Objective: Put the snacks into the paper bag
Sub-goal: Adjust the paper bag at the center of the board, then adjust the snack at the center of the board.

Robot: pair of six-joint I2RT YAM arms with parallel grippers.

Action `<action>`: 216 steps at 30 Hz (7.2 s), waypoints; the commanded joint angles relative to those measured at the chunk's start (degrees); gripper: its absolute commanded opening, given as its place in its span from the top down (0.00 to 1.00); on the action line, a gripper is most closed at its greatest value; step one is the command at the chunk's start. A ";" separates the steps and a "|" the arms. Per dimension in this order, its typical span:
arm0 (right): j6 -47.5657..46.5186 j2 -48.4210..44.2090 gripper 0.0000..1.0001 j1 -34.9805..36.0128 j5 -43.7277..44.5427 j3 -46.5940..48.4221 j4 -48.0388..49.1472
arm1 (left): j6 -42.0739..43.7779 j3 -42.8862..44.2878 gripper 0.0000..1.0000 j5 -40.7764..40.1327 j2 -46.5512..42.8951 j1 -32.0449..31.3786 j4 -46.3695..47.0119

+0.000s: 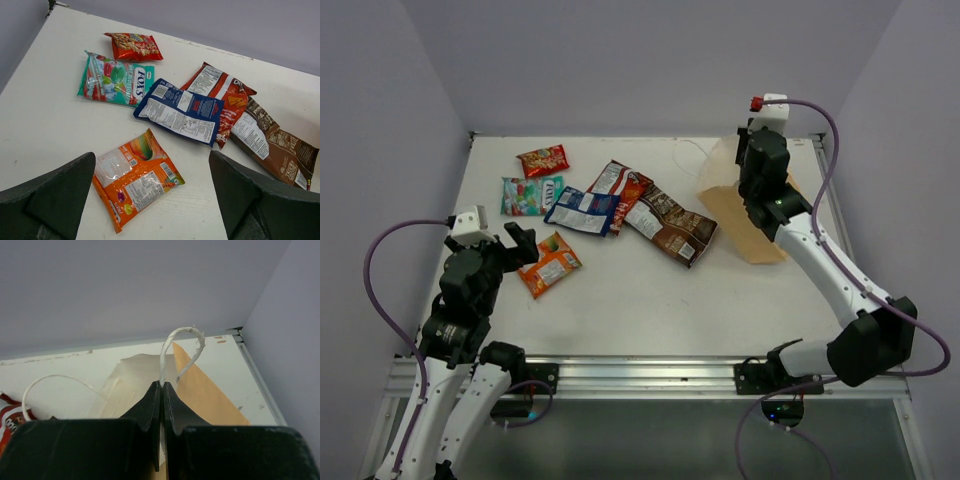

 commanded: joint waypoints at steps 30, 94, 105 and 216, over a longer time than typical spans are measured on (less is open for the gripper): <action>19.34 -35.23 0.83 0.02 8.57 -18.88 -22.80 | 0.67 -0.41 0.00 1.67 0.50 1.76 2.72; 32.63 -34.00 0.93 -2.35 17.56 -19.58 -39.68 | 0.67 -0.67 0.00 2.55 -1.17 1.67 2.64; 20.23 -35.41 1.00 -2.26 3.48 -15.98 -38.80 | 1.02 -1.38 0.00 5.79 0.49 1.67 3.86; 17.41 -38.05 0.99 -2.26 -6.01 -19.75 -35.99 | -22.73 -6.22 0.85 -11.25 49.36 -22.94 18.70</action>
